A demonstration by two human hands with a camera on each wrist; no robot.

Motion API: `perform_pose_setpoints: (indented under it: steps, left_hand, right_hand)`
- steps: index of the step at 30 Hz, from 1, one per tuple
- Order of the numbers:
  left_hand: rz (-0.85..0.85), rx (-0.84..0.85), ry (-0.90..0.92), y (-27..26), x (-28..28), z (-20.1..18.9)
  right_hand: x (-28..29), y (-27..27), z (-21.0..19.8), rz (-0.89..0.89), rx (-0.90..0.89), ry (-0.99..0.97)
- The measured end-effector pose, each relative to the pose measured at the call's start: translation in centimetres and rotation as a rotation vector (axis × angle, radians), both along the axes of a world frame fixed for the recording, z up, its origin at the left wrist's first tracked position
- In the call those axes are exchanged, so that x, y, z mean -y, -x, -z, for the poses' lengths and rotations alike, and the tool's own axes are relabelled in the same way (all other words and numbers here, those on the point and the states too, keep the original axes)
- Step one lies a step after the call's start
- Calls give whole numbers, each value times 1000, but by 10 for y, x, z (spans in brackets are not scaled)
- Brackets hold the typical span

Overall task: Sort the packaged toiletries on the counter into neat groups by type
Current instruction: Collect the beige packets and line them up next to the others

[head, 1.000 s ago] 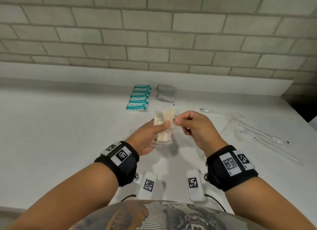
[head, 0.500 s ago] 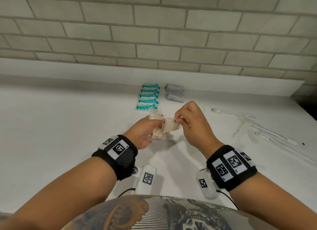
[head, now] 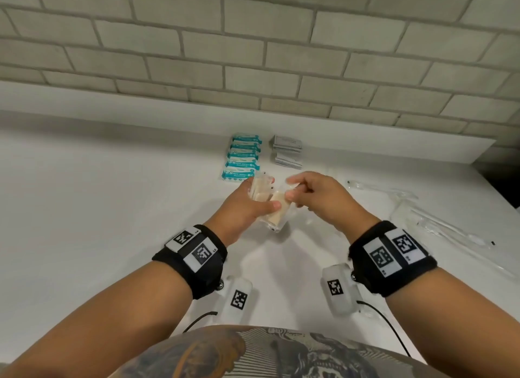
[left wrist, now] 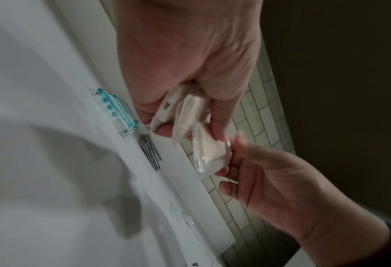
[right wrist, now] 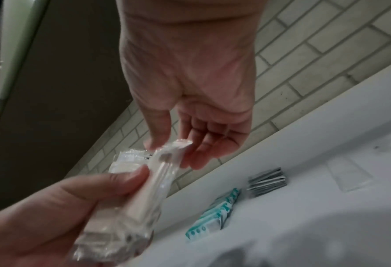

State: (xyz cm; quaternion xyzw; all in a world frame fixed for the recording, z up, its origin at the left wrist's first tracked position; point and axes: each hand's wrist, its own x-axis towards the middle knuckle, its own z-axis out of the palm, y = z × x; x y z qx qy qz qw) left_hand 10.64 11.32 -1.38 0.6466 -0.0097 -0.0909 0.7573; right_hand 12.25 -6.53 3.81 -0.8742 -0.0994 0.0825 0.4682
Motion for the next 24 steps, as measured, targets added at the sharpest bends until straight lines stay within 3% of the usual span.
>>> perform_pose_setpoints:
  steps: [3, 7, 9, 13, 16, 19, 24]
  left_hand:
    - [24, 22, -55, -2, 0, 2]
    - [3, -40, 53, -7, -7, 8]
    - [-39, -117, 180, -10, -12, 10]
    - [-60, -267, 484, -11, -23, 14]
    - [-21, -223, 394, -12, -25, 17]
    - [-45, -187, 325, -10, -23, 16]
    - [27, -114, 293, -5, -18, 14]
  right_hand:
    - [-5, -8, -9, -54, -19, 139]
    - [-1, -28, -10, 34, 122, 512]
    - [5, -35, -9, 44, 86, 536]
    - [-4, -28, 4, -219, -59, 780]
    - [-12, -16, 31, -355, -135, 882]
    - [-12, -13, 42, -279, -106, 745]
    - [-17, -11, 17, -24, -112, 34]
